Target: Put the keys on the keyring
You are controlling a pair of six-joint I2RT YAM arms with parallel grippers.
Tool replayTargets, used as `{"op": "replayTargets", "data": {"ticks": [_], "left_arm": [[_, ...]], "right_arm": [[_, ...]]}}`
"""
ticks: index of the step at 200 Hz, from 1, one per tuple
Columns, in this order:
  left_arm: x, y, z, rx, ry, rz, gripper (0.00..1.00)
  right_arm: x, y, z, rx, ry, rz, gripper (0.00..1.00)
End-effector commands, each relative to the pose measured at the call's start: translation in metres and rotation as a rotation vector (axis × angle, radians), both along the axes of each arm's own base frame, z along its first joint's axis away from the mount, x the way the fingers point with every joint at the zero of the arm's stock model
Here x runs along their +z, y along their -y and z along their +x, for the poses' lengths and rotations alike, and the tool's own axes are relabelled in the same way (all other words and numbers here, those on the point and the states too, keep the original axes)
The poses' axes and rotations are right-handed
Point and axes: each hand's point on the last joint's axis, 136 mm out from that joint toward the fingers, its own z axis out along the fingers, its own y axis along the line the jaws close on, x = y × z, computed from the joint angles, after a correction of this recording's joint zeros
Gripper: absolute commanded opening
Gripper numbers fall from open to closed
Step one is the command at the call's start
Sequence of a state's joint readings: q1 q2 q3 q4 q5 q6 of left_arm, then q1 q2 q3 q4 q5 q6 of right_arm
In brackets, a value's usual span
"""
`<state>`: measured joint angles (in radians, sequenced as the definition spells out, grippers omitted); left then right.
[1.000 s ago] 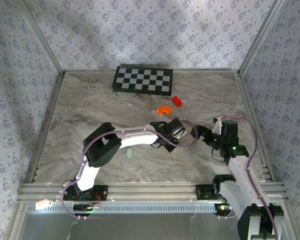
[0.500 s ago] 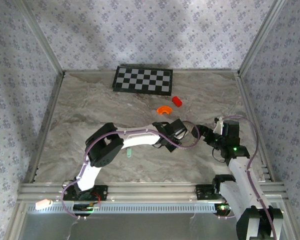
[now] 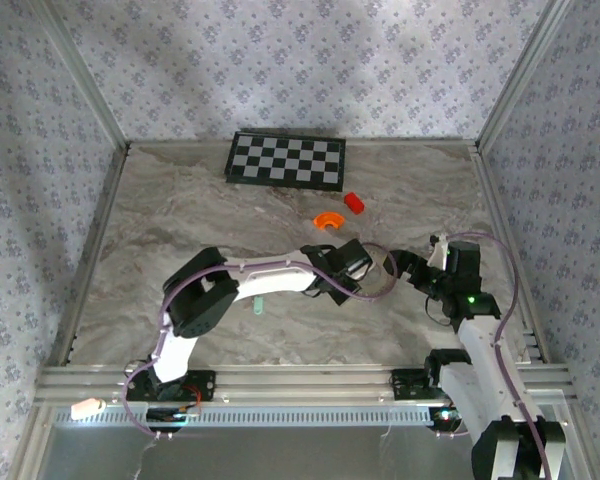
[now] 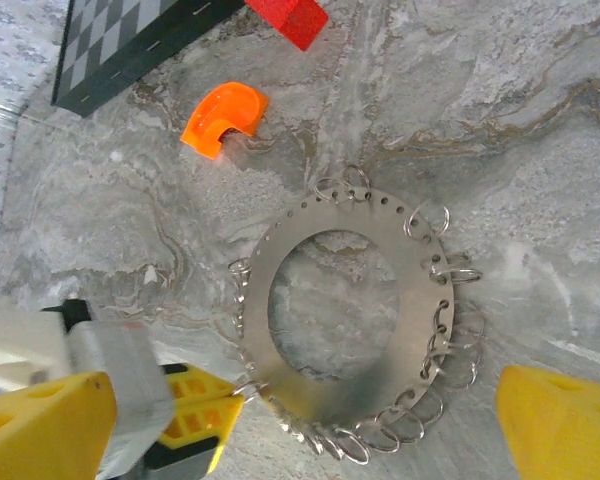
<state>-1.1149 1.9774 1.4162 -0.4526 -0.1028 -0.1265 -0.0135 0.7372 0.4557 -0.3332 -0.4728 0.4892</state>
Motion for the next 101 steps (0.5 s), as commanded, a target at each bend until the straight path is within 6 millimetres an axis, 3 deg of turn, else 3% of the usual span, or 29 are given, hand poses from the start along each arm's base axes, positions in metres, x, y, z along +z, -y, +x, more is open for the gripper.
{"op": "replayTargets", "data": {"ticks": [1, 52, 73, 101], "left_arm": [[0.046, -0.005, -0.003, -0.02, 0.062, -0.064, 0.0], [0.102, -0.022, -0.014, -0.057, 0.153, -0.184, 0.0], [0.126, -0.031, -0.02, -0.083, 0.203, -0.243, 0.0], [0.162, -0.045, -0.026, -0.1, 0.274, -0.335, 0.0]], "right_arm": [[0.014, -0.006, -0.003, 0.039, 0.048, 0.019, 0.99], [0.043, -0.028, -0.007, 0.126, 0.135, 0.025, 0.97], [0.066, -0.051, -0.011, 0.224, 0.226, 0.032, 0.88], [0.094, -0.078, -0.023, 0.325, 0.353, 0.022, 0.84]]}}
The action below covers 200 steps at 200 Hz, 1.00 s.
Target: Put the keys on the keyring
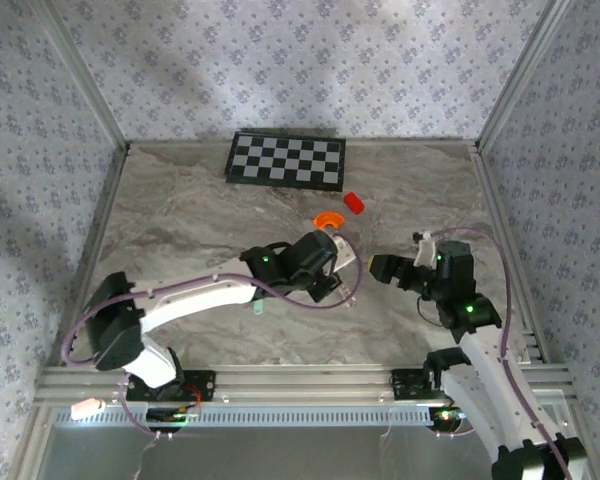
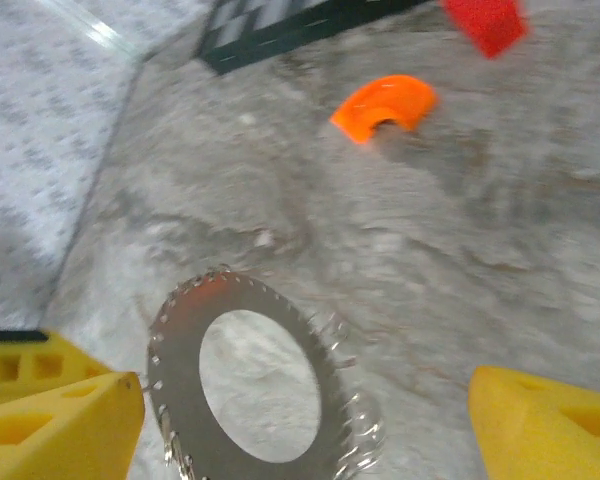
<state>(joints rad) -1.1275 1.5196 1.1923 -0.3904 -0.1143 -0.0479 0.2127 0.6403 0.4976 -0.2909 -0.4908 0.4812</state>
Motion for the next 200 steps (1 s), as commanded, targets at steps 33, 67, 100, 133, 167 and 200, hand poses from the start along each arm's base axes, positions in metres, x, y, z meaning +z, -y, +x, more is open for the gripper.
{"op": "replayTargets", "data": {"ticks": [33, 67, 100, 133, 167, 200], "left_arm": [[0.084, -0.024, -0.011, -0.043, 0.184, -0.224, 0.0], [0.121, -0.044, -0.025, -0.071, 0.256, -0.352, 0.0], [0.147, -0.06, -0.037, -0.098, 0.311, -0.451, 0.0], [0.171, -0.069, -0.057, -0.178, 0.332, -0.544, 0.0], [0.199, -0.077, -0.084, -0.282, 0.33, -0.681, 0.0], [0.218, -0.085, -0.106, -0.375, 0.329, -0.768, 0.0]], "right_arm": [[0.072, -0.054, -0.025, 0.233, 0.31, 0.016, 0.75], [0.102, -0.087, -0.056, 0.398, 0.474, 0.033, 0.59], [0.13, -0.106, -0.085, 0.487, 0.651, 0.032, 0.38], [0.146, -0.121, -0.098, 0.541, 0.735, 0.003, 0.35], [0.166, -0.136, -0.116, 0.613, 0.804, 0.014, 0.32], [0.182, -0.144, -0.139, 0.681, 0.891, 0.032, 0.27]]}}
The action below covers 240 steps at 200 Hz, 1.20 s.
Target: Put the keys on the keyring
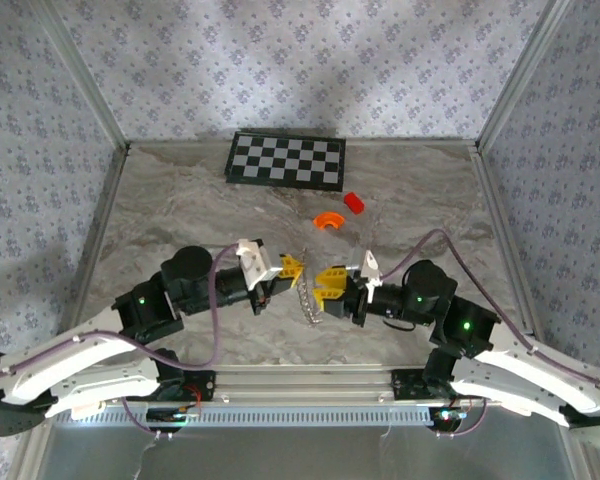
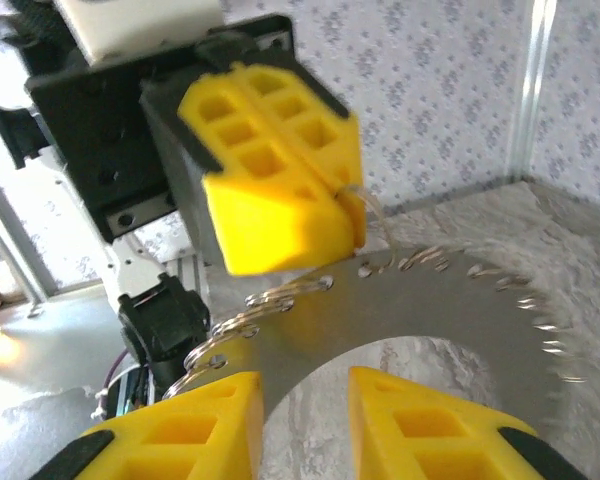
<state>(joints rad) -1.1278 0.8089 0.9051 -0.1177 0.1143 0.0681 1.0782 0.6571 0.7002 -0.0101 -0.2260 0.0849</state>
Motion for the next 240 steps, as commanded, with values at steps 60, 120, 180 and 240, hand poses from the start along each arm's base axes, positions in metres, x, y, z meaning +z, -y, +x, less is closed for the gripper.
{"op": "replayTargets", "data": {"ticks": [60, 120, 180, 240], "left_arm": [[0.044, -0.007, -0.04, -0.198, 0.051, -0.187, 0.0], [0.048, -0.008, -0.054, -0.28, 0.049, -0.226, 0.0], [0.051, -0.006, -0.062, -0.326, 0.045, -0.239, 0.0], [0.046, -0.001, -0.062, -0.341, 0.035, -0.219, 0.0]], "right_arm": [[0.049, -0.003, -0.036, 0.084, 0.213, 0.088, 0.17], [0.067, 0.007, -0.046, 0.1, 0.242, 0.172, 0.12], [0.068, 0.008, -0.043, 0.076, 0.241, 0.183, 0.12], [0.07, 0.008, -0.042, 0.072, 0.239, 0.197, 0.26]]}}
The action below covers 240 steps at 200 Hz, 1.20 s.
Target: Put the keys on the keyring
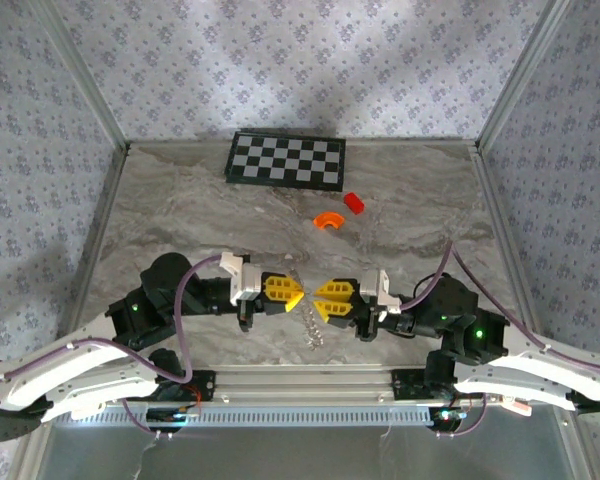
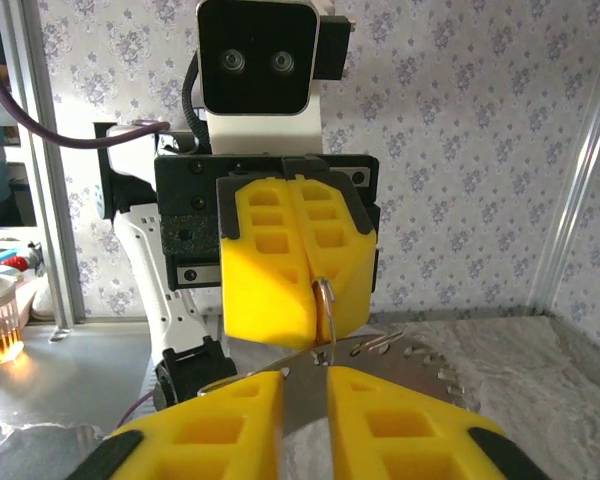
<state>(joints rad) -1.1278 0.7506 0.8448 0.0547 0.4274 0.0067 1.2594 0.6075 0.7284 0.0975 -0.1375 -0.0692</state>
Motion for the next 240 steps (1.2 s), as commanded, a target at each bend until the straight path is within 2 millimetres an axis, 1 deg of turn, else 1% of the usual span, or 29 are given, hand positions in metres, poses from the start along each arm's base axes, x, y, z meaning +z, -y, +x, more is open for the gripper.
{"op": "replayTargets", "data": {"ticks": [1, 28, 76, 158, 172, 189, 220, 240], "left_arm": [[0.016, -0.002, -0.005, -0.027, 0.023, -0.057, 0.0], [0.016, -0.001, -0.005, -0.03, 0.022, -0.054, 0.0], [0.015, 0.001, -0.006, -0.039, 0.023, -0.051, 0.0], [0.014, 0.001, -0.009, -0.056, 0.022, -0.045, 0.0], [0.013, 0.002, -0.008, -0.056, 0.02, -0.043, 0.0], [0.015, 0.001, -0.008, -0.053, 0.02, -0.048, 0.0], [0.012, 0.002, -0.005, -0.038, 0.018, -0.039, 0.0], [0.008, 0.002, 0.001, -0.002, 0.014, -0.022, 0.0]], "right_arm": [[0.017, 0.005, -0.001, -0.007, 0.016, 0.061, 0.26], [0.017, 0.005, -0.002, -0.003, 0.017, 0.065, 0.27], [0.017, 0.003, 0.002, -0.021, 0.015, 0.058, 0.24], [0.014, 0.0, 0.006, -0.04, 0.005, 0.046, 0.23], [0.015, 0.0, 0.007, -0.041, 0.005, 0.046, 0.2], [0.014, -0.001, 0.008, -0.045, 0.004, 0.039, 0.15], [0.012, -0.001, 0.01, -0.057, 0.002, 0.027, 0.0], [0.013, 0.001, 0.013, -0.077, 0.007, 0.025, 0.0]]}}
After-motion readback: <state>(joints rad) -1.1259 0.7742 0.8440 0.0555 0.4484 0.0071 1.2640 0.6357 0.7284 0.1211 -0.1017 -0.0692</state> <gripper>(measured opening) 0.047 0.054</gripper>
